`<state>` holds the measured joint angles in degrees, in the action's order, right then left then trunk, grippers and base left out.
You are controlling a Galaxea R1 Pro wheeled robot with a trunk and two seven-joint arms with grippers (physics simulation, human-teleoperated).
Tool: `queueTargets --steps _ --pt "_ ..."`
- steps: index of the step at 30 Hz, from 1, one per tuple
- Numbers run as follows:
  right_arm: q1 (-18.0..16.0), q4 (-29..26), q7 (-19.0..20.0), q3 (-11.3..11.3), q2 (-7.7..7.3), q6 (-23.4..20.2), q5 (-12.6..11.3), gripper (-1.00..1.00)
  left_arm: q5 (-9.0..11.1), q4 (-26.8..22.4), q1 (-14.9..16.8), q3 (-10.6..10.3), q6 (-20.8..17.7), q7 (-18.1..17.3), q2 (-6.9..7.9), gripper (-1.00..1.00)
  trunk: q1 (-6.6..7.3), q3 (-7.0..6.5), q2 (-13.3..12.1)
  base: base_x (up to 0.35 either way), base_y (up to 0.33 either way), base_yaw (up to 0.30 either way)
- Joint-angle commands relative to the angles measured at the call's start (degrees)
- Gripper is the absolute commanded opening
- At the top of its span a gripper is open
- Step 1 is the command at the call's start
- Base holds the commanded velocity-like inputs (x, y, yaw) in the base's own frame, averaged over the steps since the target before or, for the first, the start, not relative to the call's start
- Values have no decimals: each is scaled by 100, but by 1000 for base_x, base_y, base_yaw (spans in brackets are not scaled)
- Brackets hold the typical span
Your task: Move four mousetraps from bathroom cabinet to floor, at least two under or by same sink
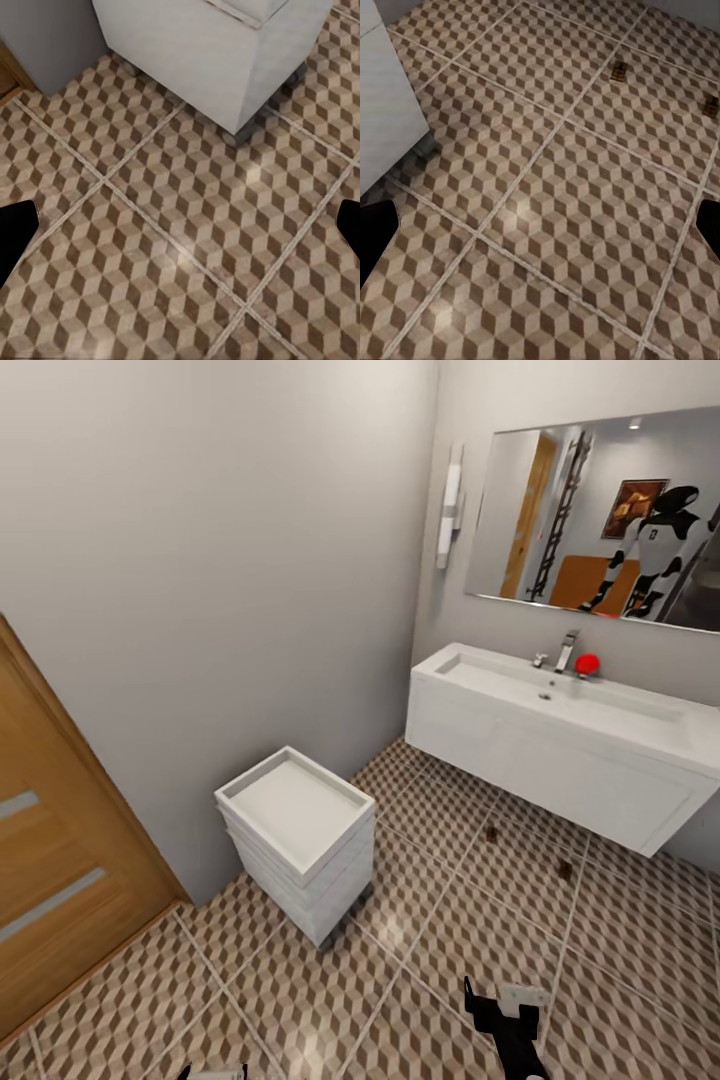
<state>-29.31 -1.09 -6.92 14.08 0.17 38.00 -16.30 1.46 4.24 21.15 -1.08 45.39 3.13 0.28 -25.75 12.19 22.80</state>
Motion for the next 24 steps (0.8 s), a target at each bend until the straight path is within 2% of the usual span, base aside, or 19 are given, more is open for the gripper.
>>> queueTargets --steps 1,24 --pt "-4 4 -29 51 1 14 -31 100 12 24 12 -15 33 12 -1 100 -3 11 11 0 0 210" --pt "-4 4 -29 51 1 14 -31 100 12 24 12 -15 32 12 -1 100 -3 11 11 0 0 212"
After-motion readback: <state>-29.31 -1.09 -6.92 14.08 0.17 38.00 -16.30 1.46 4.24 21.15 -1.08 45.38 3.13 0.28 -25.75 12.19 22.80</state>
